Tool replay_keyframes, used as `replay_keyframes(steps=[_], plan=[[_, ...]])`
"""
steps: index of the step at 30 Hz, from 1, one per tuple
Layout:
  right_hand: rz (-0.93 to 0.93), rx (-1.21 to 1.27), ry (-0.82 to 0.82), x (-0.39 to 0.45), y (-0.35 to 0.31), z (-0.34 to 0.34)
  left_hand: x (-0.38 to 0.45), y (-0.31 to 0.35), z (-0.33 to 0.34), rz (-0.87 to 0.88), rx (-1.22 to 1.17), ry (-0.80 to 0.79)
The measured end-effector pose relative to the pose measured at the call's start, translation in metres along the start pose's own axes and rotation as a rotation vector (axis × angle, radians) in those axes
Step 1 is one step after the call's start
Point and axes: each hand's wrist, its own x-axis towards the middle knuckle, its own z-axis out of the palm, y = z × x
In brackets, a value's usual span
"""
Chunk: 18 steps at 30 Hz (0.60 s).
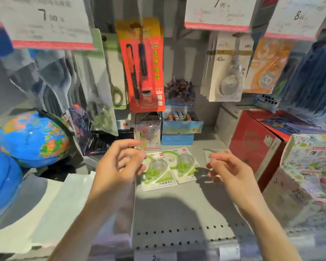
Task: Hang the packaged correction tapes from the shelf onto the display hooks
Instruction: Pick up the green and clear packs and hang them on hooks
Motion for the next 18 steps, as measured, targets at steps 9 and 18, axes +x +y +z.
replay_keyframes(steps=[9,18], plan=[[0.011,-0.361,-0.022,0.05,0.022,0.002,0.045,-0.041,0.032,-0.037,0.27,-0.271],[0.136,-0.637,-0.26,0.108,0.053,0.017,0.13,-0.093,0.086,-0.221,0.766,-0.489]])
